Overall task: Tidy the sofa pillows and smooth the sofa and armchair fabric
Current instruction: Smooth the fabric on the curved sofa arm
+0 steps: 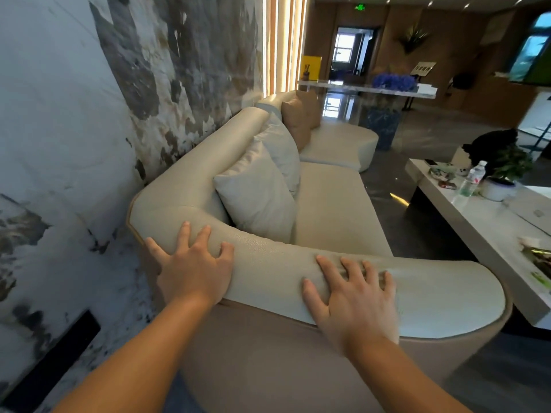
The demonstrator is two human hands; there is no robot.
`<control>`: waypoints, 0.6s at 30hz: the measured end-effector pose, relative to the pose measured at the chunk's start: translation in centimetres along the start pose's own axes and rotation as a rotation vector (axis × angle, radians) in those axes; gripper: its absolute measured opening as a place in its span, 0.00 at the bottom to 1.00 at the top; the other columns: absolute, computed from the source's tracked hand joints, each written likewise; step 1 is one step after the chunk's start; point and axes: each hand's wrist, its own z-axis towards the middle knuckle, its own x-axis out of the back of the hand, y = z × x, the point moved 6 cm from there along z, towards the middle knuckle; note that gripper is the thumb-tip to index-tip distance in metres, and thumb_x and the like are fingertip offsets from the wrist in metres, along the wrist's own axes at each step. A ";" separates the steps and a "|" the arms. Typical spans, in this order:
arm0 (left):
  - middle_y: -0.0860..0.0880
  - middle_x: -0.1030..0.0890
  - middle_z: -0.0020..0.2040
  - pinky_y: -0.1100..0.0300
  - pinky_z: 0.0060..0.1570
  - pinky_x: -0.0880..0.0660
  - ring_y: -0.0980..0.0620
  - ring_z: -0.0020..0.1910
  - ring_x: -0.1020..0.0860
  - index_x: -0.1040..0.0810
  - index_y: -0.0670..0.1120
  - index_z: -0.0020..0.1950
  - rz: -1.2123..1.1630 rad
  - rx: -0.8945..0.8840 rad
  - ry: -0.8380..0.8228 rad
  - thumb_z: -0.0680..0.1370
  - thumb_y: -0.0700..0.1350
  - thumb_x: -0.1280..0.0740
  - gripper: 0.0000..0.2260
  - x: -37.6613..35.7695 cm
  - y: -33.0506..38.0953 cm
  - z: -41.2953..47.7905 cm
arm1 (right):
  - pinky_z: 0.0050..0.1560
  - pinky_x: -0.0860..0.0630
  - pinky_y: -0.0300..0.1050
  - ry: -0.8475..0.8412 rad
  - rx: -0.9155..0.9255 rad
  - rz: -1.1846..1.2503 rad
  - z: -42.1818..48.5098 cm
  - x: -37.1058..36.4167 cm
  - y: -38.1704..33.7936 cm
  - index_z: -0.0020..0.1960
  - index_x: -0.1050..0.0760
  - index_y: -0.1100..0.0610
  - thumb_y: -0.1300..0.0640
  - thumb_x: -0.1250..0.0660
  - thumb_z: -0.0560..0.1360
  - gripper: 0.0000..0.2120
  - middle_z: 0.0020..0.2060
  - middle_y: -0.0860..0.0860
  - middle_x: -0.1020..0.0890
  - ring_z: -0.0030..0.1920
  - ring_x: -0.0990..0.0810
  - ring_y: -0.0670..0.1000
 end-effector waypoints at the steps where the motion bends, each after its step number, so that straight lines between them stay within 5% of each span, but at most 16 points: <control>1: 0.58 0.46 0.79 0.33 0.64 0.35 0.36 0.76 0.62 0.39 0.61 0.76 0.007 -0.002 -0.008 0.75 0.65 0.49 0.29 -0.5 0.4 1.2 | 0.72 0.47 0.64 0.001 -0.004 0.003 1.2 -0.2 -0.1 0.74 0.43 0.37 0.28 0.63 0.71 0.35 0.71 0.49 0.31 0.73 0.40 0.58; 12: 0.53 0.47 0.80 0.35 0.70 0.46 0.33 0.76 0.59 0.40 0.61 0.76 0.139 -0.061 -0.070 0.75 0.66 0.53 0.30 -3.0 2.2 8.1 | 0.73 0.54 0.66 -0.063 -0.020 0.052 7.9 -2.4 -0.9 0.74 0.49 0.37 0.27 0.64 0.70 0.35 0.75 0.51 0.37 0.76 0.46 0.60; 18: 0.46 0.44 0.79 0.27 0.67 0.52 0.32 0.74 0.49 0.45 0.54 0.78 0.511 -0.061 -0.233 0.79 0.58 0.56 0.27 -1.8 4.8 8.1 | 0.70 0.63 0.69 -0.393 0.024 0.141 9.0 -3.3 -0.1 0.74 0.59 0.33 0.22 0.63 0.64 0.40 0.79 0.52 0.50 0.77 0.58 0.61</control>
